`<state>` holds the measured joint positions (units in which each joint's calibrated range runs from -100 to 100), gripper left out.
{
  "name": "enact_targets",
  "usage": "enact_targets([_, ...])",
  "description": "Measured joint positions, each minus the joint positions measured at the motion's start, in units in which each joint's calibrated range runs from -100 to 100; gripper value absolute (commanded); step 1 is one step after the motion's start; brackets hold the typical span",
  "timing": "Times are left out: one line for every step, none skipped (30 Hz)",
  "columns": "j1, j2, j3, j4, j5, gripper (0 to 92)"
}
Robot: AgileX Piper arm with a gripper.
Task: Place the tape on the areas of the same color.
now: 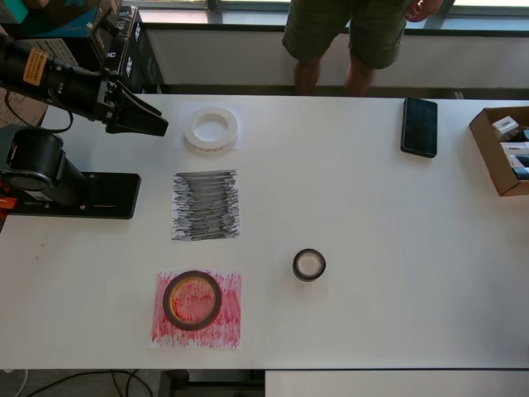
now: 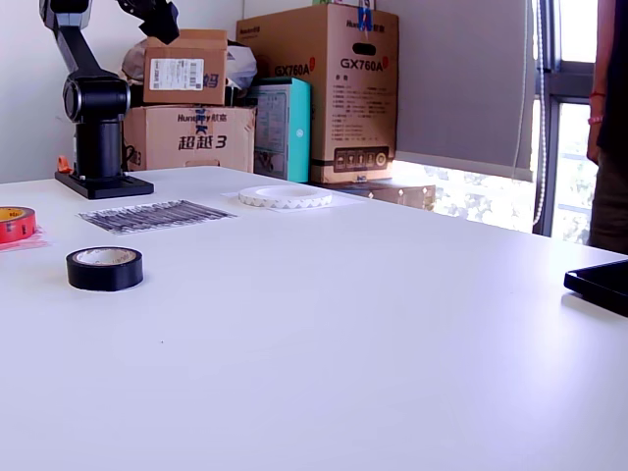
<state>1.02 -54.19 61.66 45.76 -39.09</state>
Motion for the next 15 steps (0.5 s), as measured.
enact_targets([0.2, -1.65, 1.31, -0.97, 0.0, 72.8])
enact_targets([0.21, -3.23, 2.49, -1.91, 0.0, 72.8])
enact_targets([0.21, -4.45, 3.48, -2.87, 0.0, 72.9])
enact_targets([0.21, -5.88, 4.3, -3.79, 0.0, 72.9])
enact_targets([0.3, -7.25, 4.99, -4.23, 0.0, 72.9])
enact_targets([0.5, -8.49, 5.37, -4.51, 0.0, 72.9])
enact_targets([0.73, -9.68, 5.85, -4.59, 0.0, 72.9])
enact_targets([0.96, -10.76, 5.99, -4.74, 0.0, 72.9])
enact_targets([1.02, -11.59, 6.09, -4.95, -0.08, 72.9])
enact_targets([1.02, -12.5, 6.09, -4.89, -0.08, 72.9])
enact_targets([1.02, -13.27, 6.09, -5.0, -0.08, 72.9])
enact_targets([1.02, -13.65, 6.09, -5.0, -0.08, 72.9])
enact_targets([0.69, -14.15, 6.09, -5.18, -0.08, 72.9])
enact_targets([0.45, -14.35, 6.09, -5.18, -0.08, 72.9])
enact_targets([0.22, -14.49, 6.09, -5.18, -0.08, 72.9])
